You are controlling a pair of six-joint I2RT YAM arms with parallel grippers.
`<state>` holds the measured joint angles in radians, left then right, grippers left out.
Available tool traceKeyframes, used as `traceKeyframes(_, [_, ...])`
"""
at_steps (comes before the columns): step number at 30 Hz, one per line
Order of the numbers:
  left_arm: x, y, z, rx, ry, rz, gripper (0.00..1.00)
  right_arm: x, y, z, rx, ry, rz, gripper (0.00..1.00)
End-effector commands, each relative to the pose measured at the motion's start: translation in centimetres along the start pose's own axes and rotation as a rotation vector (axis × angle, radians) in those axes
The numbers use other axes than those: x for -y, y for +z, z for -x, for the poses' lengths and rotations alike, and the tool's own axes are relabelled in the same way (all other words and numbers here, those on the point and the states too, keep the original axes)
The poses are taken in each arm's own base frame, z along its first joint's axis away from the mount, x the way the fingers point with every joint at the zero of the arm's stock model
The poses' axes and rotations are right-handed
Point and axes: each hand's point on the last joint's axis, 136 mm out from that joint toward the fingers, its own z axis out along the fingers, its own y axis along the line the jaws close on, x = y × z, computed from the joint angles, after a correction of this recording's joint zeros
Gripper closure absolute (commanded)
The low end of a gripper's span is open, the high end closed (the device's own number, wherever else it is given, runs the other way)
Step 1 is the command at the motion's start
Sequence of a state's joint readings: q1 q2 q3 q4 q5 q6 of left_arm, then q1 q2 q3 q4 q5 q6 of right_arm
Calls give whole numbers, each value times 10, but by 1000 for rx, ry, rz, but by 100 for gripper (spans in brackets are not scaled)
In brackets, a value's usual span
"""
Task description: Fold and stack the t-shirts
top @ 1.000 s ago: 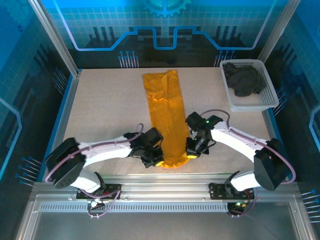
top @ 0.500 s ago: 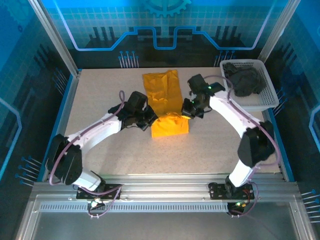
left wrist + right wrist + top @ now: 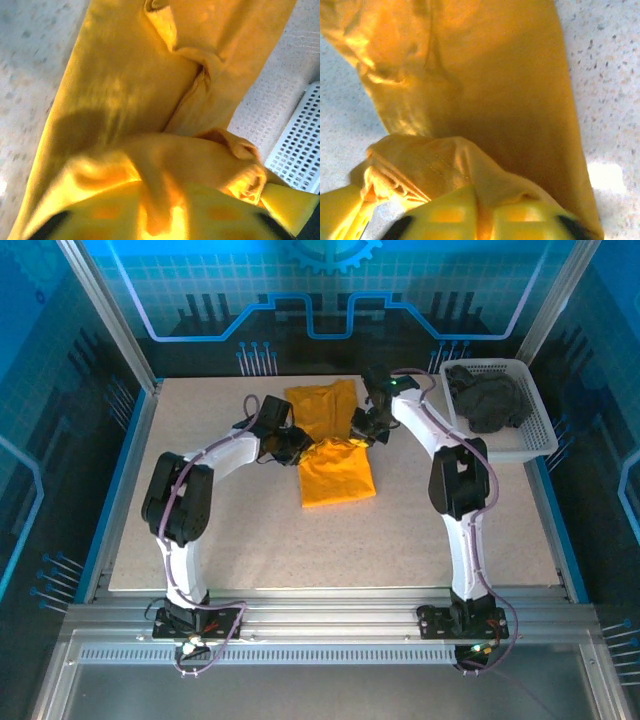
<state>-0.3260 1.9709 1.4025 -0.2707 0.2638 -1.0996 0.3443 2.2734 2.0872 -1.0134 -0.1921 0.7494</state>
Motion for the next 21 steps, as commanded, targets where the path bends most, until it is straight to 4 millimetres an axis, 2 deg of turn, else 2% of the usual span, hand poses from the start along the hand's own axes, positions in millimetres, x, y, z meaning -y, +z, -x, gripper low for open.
traceKeyframes(1, [15,2,16,-6,55,-48,54,5,1,16,-13,-7,11,55])
traceKeyframes(3, [12,-4,18,15,64,-35,45,0,-9,24,14,-58,23,45])
traceKeyframes(5, [4,-15,12,32,70,-17,43,1,-29,25,48,-87,19,41])
traceKeyframes(7, [-11,-30,0,62,57,-2,43,9,-40,15,50,-93,-1,41])
traceKeyframes(8, [-24,-38,-10,66,29,11,44,15,-42,6,43,-93,-9,42])
traceKeyframes(11, [-58,-45,-52,16,-61,35,46,35,-38,-29,10,-77,-10,44])
traceKeyframes(12, [-69,-44,-69,-12,-86,53,46,45,-33,-44,-13,-58,-11,44])
traceKeyframes(15, [-91,-38,-103,-46,-168,76,45,65,-18,-81,-67,-5,29,45])
traceKeyframes(18, [-94,-27,-111,-35,-218,51,44,71,-6,-97,-92,28,93,45])
traceKeyframes(21, [-92,-10,-109,-54,-262,52,43,72,7,-96,-129,59,141,46])
